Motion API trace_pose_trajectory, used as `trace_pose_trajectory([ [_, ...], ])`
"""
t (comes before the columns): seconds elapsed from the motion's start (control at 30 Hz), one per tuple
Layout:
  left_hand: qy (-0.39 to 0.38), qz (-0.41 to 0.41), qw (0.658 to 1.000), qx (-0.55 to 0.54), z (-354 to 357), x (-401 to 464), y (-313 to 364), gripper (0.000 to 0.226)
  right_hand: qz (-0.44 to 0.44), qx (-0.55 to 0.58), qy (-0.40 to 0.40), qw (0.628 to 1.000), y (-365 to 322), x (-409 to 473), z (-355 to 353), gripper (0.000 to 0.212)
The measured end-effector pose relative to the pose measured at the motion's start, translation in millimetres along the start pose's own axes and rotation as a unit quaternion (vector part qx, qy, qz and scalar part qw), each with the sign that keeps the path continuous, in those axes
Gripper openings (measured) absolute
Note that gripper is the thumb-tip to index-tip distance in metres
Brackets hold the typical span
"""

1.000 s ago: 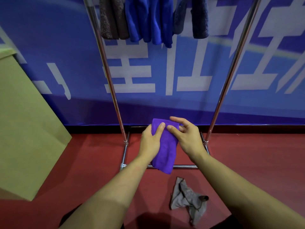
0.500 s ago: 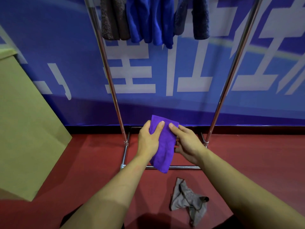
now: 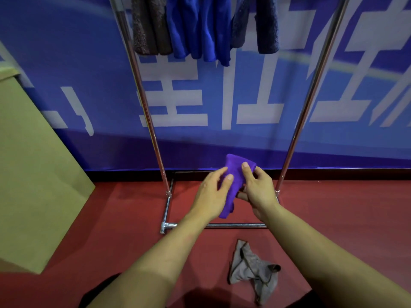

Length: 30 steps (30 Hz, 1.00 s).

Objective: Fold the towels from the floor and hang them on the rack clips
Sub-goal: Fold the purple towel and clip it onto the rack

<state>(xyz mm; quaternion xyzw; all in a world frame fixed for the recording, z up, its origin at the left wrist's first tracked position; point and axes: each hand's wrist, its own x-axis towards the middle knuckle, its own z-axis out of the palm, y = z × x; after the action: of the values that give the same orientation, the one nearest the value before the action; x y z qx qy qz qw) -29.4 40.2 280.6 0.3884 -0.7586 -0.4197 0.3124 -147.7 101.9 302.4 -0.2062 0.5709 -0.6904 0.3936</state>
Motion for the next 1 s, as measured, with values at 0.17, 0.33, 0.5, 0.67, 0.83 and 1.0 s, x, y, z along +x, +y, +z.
trace_pose_trajectory([
  [0.17, -0.031, -0.003, 0.999, -0.027, 2.5, -4.7, 6.1, 0.047, 0.038, 0.023, -0.065, 0.997, 3.3, -1.2, 7.6, 0.051],
  [0.33, 0.007, -0.041, 0.998, -0.055, -3.4, -5.1, 10.0, 0.023, -0.019, -0.074, -0.07, 0.995, 8.1, -8.6, 17.7, 0.038],
  [0.5, 0.021, -0.046, 0.996, -0.077, -1.2, -3.9, 9.8, 0.024, -0.097, -0.117, -0.08, 0.985, 9.9, -7.9, 15.0, 0.014],
  [0.67, 0.05, -0.026, 0.995, -0.077, -7.3, 1.0, 19.4, 0.022, -0.165, -0.196, -0.06, 0.965, -0.7, -4.3, -1.6, 0.018],
  [0.83, 0.066, 0.017, 0.997, -0.047, -13.8, 11.7, 56.8, 0.025, -0.193, -0.206, -0.009, 0.959, -40.1, 1.4, -19.8, 0.017],
  [1.0, 0.087, 0.064, 0.994, -0.027, -16.5, 26.1, 112.2, 0.03, -0.239, -0.217, 0.027, 0.946, -101.8, 2.3, -34.4, 0.019],
])
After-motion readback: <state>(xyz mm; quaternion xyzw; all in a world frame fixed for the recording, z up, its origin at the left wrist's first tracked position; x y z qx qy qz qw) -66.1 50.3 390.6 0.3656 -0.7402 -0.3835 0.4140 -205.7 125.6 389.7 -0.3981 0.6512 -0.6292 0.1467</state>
